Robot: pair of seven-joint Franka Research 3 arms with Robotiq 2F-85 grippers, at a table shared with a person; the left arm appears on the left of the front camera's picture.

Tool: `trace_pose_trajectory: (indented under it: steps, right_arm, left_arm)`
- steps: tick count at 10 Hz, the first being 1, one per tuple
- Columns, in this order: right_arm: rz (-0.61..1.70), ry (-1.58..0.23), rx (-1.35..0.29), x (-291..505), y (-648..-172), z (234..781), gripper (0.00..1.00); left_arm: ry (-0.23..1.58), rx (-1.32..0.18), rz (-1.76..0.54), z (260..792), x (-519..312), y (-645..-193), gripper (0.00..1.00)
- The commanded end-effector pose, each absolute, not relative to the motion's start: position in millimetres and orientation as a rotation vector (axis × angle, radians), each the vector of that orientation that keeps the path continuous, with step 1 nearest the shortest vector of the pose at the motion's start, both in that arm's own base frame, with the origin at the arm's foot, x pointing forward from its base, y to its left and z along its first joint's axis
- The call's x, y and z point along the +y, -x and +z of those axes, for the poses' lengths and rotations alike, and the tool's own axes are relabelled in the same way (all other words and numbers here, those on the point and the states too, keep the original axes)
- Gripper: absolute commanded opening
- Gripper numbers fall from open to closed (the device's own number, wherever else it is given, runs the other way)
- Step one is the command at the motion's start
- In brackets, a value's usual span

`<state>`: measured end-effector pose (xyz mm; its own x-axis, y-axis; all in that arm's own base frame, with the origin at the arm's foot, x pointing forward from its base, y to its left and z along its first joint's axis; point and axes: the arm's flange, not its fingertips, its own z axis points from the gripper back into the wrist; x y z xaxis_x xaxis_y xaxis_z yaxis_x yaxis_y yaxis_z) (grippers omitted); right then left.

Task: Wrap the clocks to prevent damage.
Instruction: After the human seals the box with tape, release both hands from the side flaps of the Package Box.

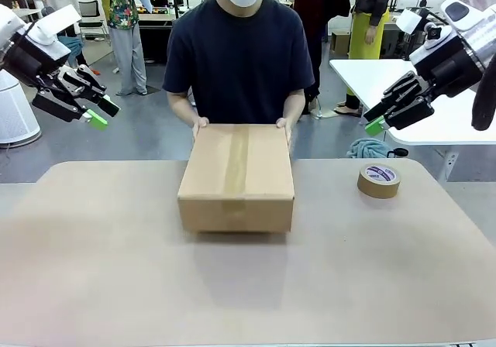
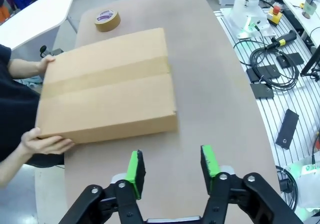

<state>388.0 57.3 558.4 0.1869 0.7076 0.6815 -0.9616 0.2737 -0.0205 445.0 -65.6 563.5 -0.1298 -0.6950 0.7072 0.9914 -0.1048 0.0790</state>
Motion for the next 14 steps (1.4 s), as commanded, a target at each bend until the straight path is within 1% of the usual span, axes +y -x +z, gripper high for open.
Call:
trace_pose_trajectory:
  steps: [1, 9, 10, 11, 12, 13, 14]
  right_arm:
    - [1.219, -0.47, -0.608, 57.0, -389.7, 559.7, 1.0]
    - [1.215, -0.504, -0.598, 54.0, -390.8, 559.5, 1.0]
    - [1.204, -0.403, -0.387, 55.6, -387.7, 560.3, 1.0]
    - [1.226, -0.496, -0.631, 55.8, -387.6, 554.8, 1.0]
    - [1.226, -0.496, -0.631, 55.8, -387.6, 554.8, 1.0]
    - [1.218, -0.46, -0.555, 54.7, -385.9, 553.4, 1.0]
    - [1.135, -0.58, -0.723, 47.4, -388.9, 548.3, 1.0]
  left_arm:
    - [0.611, -0.639, -1.583, 564.6, -68.2, -445.0, 1.0]
    - [0.62, -0.625, -1.574, 565.5, -66.8, -447.5, 1.0]
    - [0.614, -0.644, -1.594, 560.5, -66.0, -446.0, 1.0]
    - [0.614, -0.644, -1.594, 560.5, -66.0, -446.0, 1.0]
    - [0.614, -0.644, -1.594, 560.5, -66.0, -446.0, 1.0]
    - [0.614, -0.644, -1.594, 560.7, -66.0, -446.1, 1.0]
    - [0.74, -0.873, -1.34, 565.8, -53.3, -452.4, 1.0]
